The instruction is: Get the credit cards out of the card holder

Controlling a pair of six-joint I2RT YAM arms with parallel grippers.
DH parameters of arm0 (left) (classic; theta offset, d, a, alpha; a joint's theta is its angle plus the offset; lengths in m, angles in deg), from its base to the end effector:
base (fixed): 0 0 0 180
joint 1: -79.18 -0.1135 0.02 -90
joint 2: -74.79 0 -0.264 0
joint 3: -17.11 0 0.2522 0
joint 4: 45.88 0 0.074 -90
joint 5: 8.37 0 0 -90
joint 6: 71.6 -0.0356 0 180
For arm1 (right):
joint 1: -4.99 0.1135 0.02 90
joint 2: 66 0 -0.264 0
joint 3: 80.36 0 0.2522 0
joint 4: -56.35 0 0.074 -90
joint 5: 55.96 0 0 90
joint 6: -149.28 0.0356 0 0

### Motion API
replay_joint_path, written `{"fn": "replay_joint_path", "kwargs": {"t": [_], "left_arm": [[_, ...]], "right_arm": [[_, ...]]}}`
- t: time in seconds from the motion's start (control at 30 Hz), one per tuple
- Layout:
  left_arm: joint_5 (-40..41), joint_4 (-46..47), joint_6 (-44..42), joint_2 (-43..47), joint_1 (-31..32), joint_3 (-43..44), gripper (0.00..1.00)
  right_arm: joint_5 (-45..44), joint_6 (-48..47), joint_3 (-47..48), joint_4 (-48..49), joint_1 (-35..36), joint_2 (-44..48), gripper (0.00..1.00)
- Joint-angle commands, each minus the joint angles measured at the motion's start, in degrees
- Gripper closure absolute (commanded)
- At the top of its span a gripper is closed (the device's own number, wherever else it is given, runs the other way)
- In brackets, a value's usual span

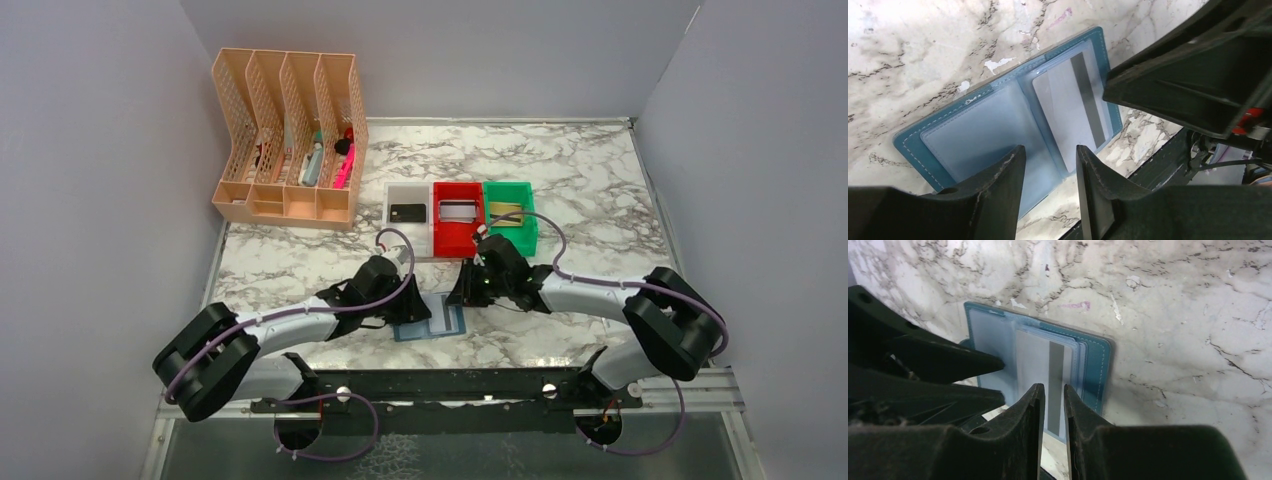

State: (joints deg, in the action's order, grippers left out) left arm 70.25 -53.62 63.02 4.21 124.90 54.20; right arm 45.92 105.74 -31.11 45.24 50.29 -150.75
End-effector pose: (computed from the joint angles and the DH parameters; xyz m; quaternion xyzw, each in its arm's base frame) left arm 0.1517 -0.1656 0.1515 0.0496 0.9059 -0.3550 0.2256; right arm 0.1889 0.2013 0.1508 -0.0289 0.9245 0.3309 0.1869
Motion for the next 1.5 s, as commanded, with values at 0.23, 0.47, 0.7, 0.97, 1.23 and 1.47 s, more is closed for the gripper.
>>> {"fn": "replay_joint_path", "kwargs": {"t": [0.23, 0.47, 0.7, 0.97, 1.23, 1.47], "left_arm": [[-1.5, 6.6, 2.7, -4.8, -0.1, -2.0, 0.62], [-1.1, 6.4, 2.6, -4.5, -0.1, -2.7, 0.63], [-0.4, 5.9, 2.6, -4.9, -0.1, -2.7, 0.66], [-0.3, 5.9, 2.6, -4.9, -0.1, -2.6, 0.67], [-0.2, 5.3, 2.5, -4.4, -0.1, -2.4, 0.68], [-0.2, 4.9, 2.3, -4.3, -0.1, -2.0, 0.68]], "right_arm": [[5.4, 0.7, -1.2, 3.2, -0.1, -1.1, 0.75], [5.8, 1.2, -1.8, 4.0, -0.1, -3.8, 0.75], [5.1, 1.8, -2.1, 3.8, -0.1, -4.2, 0.75], [2.3, 1.4, -2.2, 1.2, -0.1, -1.3, 0.75], [1.9, 0.9, -1.7, 0.1, -0.1, -0.6, 0.75], [2.4, 0.3, -1.5, -0.3, -0.1, 1.6, 0.74]]}}
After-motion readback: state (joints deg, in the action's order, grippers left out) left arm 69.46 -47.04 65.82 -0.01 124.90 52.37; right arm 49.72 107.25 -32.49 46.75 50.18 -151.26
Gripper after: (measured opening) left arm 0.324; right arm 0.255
